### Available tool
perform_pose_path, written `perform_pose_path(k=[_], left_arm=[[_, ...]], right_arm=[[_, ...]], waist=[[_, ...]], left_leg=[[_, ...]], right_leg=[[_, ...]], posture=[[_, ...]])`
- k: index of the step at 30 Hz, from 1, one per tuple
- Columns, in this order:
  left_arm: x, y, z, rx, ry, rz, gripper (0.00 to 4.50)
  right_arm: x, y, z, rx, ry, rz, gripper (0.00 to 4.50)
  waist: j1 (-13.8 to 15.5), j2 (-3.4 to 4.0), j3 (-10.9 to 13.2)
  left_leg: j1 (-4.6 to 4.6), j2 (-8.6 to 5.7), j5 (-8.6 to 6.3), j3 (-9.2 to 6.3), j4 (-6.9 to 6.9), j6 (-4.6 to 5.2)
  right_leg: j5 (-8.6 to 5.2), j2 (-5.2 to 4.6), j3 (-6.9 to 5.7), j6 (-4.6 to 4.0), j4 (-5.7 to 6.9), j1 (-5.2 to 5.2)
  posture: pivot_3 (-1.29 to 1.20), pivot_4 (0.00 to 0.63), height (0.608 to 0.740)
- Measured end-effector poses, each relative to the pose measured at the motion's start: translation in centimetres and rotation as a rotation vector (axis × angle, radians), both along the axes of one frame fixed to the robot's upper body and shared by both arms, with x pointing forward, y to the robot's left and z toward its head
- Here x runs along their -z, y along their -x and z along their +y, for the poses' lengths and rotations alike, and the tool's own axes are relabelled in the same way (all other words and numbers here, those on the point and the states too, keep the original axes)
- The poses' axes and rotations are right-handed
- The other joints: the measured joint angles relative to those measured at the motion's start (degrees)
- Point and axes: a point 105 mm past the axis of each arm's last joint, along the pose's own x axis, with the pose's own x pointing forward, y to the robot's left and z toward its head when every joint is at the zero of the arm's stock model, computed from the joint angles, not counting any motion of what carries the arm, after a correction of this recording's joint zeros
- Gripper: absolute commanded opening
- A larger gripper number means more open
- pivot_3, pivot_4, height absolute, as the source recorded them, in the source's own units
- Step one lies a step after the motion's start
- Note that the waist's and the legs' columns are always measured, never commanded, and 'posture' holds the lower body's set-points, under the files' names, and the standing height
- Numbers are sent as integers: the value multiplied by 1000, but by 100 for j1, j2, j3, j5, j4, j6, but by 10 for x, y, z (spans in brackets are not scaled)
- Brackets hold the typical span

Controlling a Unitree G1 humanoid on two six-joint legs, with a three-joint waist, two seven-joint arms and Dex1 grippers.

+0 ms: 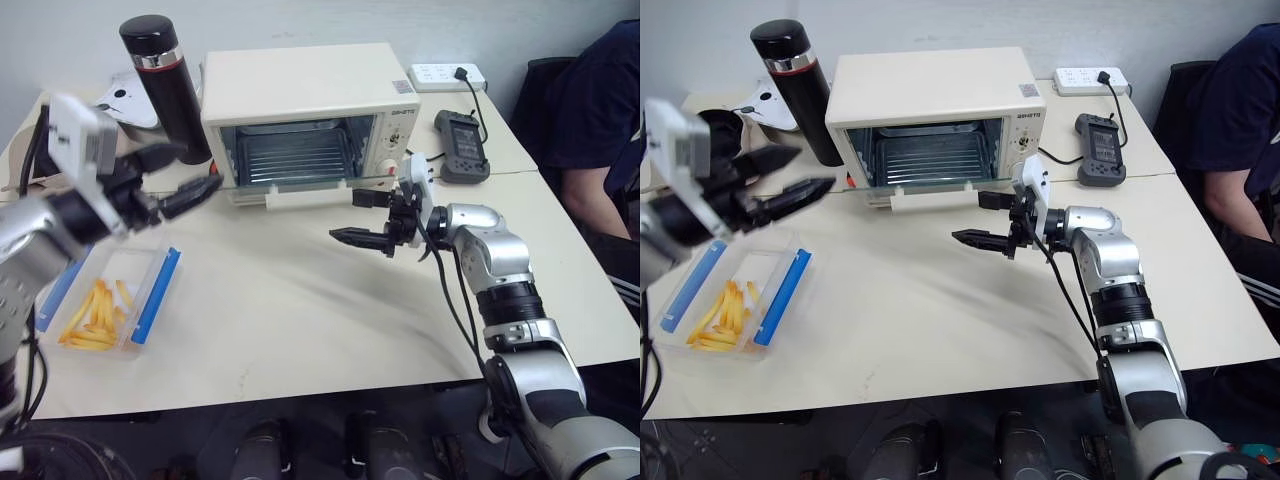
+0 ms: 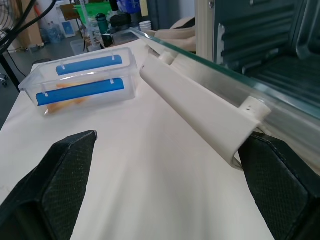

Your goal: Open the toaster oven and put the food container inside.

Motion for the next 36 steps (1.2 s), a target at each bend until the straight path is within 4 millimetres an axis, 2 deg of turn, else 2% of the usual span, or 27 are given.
perform_pose_path(k=[3, 4, 6, 10, 15, 18, 21, 24, 28, 30, 34, 36], left_arm=[[4, -16, -10, 34, -56, 6, 1824], [9, -22, -13, 48, -80, 18, 1683], [26, -35, -24, 94, -139, 70, 1061], [42, -44, -36, 146, -243, 113, 47], [70, -54, -44, 168, -446, 131, 47], [79, -51, -53, 219, -557, 97, 47], [90, -48, -52, 236, -623, 92, 47], [103, -43, -53, 256, -657, 108, 47], [124, -35, -46, 239, -721, 152, 47], [137, -32, -41, 228, -751, 190, 47], [141, -24, -42, 219, -789, 174, 47], [142, -15, -40, 210, -755, 198, 47]], right_arm=[[8, 5, 1, 2, 1, 22, 4500], [9, 6, 1, 5, -3, 31, 4500], [10, 12, 0, 15, -10, 33, 4500], [12, 18, -4, 46, -11, 42, 4500], [19, 32, -17, 97, 16, 54, 4500], [25, 51, -35, 109, 86, 58, 4500], [23, 66, -51, 120, 108, 71, 4500], [8, 76, -63, 128, 114, 46, 4500], [-25, 81, -83, 158, 113, -9, 4500], [-39, 82, -84, 150, 96, -36, 4500], [-57, 83, -79, 103, 67, -77, 4500], [-63, 83, -73, 71, 63, -92, 4500]], waist=[[-4, 0, 0], [-2, 0, 0], [22, -1, 1], [57, -3, 2], [146, -5, 3], [181, -7, 3], [202, -8, 4], [178, -9, 5], [153, -9, 5], [149, -9, 5], [163, -14, 2], [157, -14, 2]], left_leg=[[2, 10, 2, 15, 0, -3], [1, 11, 3, 19, 0, -4], [-10, 17, 5, 36, 6, -4], [-13, 19, 6, 59, 7, -2], [-13, 22, 5, 74, 6, -1], [-16, 20, 1, 74, 10, 7], [-13, 17, -5, 80, 27, 19], [-8, 20, -5, 83, 36, 23], [-6, 21, -6, 83, 33, 25], [-6, 23, -6, 83, 32, 25], [-6, 23, -9, 81, 36, 29], [-6, 22, -11, 81, 37, 34]], right_leg=[[0, 24, 5, 0, 2, -10], [0, 41, 6, 0, 5, -17], [-1, 44, 21, 0, 22, -44], [-1, 45, 29, 0, 34, -66], [-1, 46, 42, 0, 34, -77], [-1, 40, 41, 0, 31, -76], [0, 29, 47, 1, 21, -74], [2, 19, 55, 5, 30, -72], [2, 16, 69, 5, 29, -72], [2, 18, 84, 4, 28, -73], [2, 14, 104, 4, 26, -69], [2, 11, 106, 4, 26, -68]], posture=[[0, 150, 740], [0, 150, 740], [0, 150, 740], [0, 150, 740], [0, 150, 740], [0, 150, 740], [0, 150, 740], [0, 150, 740], [0, 150, 740], [0, 150, 740], [0, 150, 740], [0, 150, 740]])
